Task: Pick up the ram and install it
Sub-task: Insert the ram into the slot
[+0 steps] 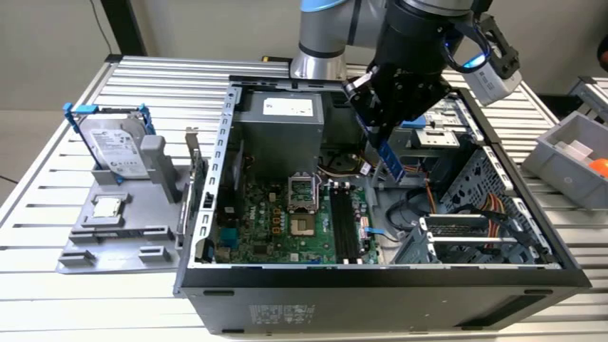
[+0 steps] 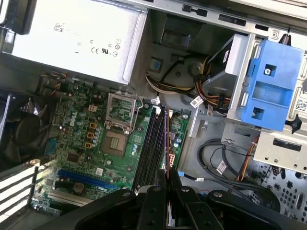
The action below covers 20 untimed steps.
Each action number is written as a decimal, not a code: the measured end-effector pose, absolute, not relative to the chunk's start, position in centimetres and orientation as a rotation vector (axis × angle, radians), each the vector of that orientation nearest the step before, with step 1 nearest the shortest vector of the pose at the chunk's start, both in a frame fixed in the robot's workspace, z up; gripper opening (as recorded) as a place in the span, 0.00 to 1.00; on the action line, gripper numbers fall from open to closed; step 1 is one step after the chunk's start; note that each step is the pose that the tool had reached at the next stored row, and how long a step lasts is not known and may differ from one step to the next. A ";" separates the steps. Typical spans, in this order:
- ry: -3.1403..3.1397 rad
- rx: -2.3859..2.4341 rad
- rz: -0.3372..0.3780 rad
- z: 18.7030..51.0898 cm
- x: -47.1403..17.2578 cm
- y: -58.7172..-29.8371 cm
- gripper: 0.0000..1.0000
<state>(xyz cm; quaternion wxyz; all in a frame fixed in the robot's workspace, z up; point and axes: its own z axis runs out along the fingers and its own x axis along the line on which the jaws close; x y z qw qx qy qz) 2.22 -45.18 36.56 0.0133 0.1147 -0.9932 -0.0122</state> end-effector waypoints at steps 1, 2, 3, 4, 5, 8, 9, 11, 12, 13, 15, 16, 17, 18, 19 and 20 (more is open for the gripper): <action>-3.094 0.356 -0.038 36.5 2.2 -45.2 0.00; -3.095 0.352 -0.037 36.4 2.2 -45.2 0.00; -3.096 0.346 -0.037 36.4 2.2 -45.2 0.00; -3.097 0.334 -0.038 36.3 2.2 -45.2 0.00; -3.098 0.323 -0.038 36.2 2.2 -45.2 0.00; -3.102 0.286 -0.038 36.1 2.2 -45.2 0.00; -3.103 0.273 -0.038 36.0 2.2 -45.2 0.00; -3.106 0.249 -0.038 35.9 2.2 -45.2 0.00; -3.106 0.244 -0.037 35.9 2.2 -45.2 0.00; -3.106 0.242 -0.036 35.9 2.2 -45.2 0.00; -3.106 0.241 -0.034 35.8 2.2 -45.2 0.00; -3.106 0.240 -0.034 35.8 2.2 -45.2 0.00; -3.106 0.240 -0.033 35.8 2.2 -45.2 0.00; -3.106 0.240 -0.032 35.8 2.2 -45.2 0.00; -3.106 0.239 -0.031 35.7 2.2 -45.2 0.00; -3.106 0.238 -0.030 35.6 2.2 -45.2 0.00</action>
